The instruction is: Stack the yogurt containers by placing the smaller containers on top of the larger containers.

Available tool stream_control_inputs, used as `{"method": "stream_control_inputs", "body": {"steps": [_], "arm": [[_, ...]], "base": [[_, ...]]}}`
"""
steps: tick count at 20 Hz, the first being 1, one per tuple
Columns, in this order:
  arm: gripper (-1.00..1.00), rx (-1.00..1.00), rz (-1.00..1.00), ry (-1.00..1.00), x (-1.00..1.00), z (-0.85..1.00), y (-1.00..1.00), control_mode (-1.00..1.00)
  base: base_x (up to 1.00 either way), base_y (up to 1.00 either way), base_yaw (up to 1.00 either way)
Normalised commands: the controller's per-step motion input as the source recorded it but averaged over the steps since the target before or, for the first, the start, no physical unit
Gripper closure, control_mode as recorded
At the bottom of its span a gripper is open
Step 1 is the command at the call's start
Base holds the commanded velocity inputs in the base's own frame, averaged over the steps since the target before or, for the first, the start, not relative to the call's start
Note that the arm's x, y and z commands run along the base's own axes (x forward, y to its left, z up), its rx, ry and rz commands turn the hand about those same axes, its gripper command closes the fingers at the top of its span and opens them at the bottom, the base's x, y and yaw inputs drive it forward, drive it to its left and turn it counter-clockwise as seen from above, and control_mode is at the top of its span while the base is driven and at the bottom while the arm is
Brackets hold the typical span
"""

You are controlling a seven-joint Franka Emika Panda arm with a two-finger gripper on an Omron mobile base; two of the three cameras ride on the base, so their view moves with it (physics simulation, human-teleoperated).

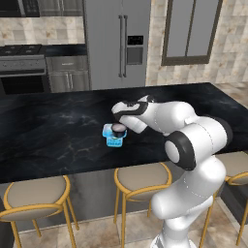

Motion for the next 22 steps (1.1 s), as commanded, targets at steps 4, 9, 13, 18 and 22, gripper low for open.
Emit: {"method": "stream_control_inputs", "body": {"steps": [4, 9, 13, 18, 22], "arm": [[-1.00, 0.00, 0.00, 0.00, 0.00, 0.00, 0.00, -1.00], [-1.00, 0.00, -0.04, 0.01, 0.00, 0.20, -0.06, -1.00], [-1.00, 0.00, -0.10, 0.12, 0.00, 0.31, -0.32, -1.00], [-1.00, -0.01, -0.15, 0.18, 0.00, 0.30, -0.45, -1.00], [-1.00, -0.03, -0.17, 0.19, 0.00, 0.29, -0.47, -1.00]], "base": [[0.00, 0.00, 0.00], [0.00, 0.00, 0.00], [0.00, 0.00, 0.00], [0.00, 0.00, 0.00], [0.00, 0.00, 0.00]]}}
